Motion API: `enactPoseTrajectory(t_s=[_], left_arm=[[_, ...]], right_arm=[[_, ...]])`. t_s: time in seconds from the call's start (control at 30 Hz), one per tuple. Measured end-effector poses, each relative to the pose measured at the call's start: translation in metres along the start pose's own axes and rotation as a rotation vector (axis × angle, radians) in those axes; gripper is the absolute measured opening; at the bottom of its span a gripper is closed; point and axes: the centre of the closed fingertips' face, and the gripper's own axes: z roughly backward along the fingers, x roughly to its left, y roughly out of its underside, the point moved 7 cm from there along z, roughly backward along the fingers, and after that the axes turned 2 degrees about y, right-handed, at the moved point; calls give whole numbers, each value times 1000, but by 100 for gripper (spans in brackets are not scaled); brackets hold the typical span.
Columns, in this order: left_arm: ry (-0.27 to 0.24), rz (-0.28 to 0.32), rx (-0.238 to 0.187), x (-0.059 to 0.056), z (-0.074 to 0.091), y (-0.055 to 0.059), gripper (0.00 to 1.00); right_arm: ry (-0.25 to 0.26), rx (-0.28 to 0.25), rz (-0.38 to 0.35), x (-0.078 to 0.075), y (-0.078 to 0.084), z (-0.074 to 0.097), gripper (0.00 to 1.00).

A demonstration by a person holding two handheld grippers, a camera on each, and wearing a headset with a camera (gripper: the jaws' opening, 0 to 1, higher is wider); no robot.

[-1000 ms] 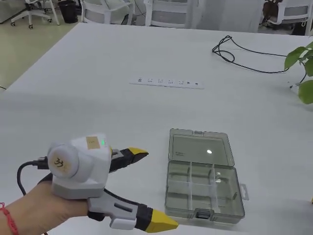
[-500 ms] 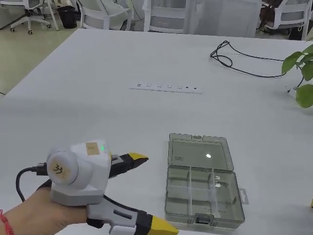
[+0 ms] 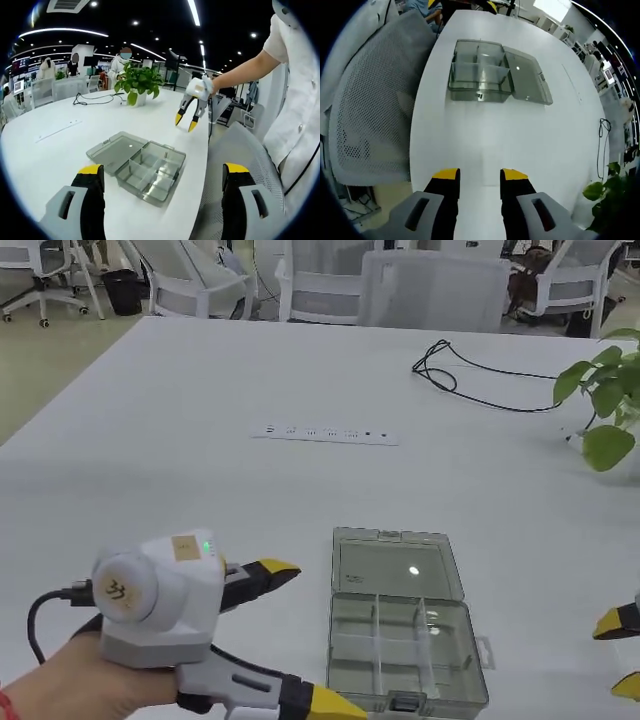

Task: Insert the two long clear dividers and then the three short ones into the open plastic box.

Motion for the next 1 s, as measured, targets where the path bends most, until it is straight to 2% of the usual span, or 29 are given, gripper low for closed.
enactPoseTrajectory(t_s=[0.27,0.3,0.37,0.43,0.57,0.67,0.7,0.77,0.8,0.87,0.9,1.0], left_arm=[[6,35,-44,0,-8,-14,100],[9,45,-54,-1,-9,-16,100],[3,69,-63,-1,-12,-19,100],[2,117,-86,-1,-15,-22,99],[5,171,-110,-2,-20,-26,96],[7,284,-136,-2,-23,-30,89],[21,287,-144,-3,-24,-31,88],[8,339,-127,-4,-27,-30,86],[48,385,-133,-9,-29,-32,83],[49,449,-129,-10,-32,-33,77],[66,496,-130,-12,-35,-34,74],[91,575,-106,-16,-39,-32,63]], right_arm=[[47,-61,20,-3,-41,15,33],[54,-74,22,-3,-48,17,33],[66,-85,28,-4,-49,14,33],[74,-98,33,-4,-58,17,33],[87,-123,42,-6,-74,22,32],[97,-136,51,-4,-88,26,33],[99,-140,51,-4,-90,27,33],[104,-148,51,-2,-98,29,33],[107,-152,52,0,-104,31,33],[113,-158,48,1,-111,33,33],[115,-161,49,2,-115,34,33],[123,-169,53,5,-125,37,33]])
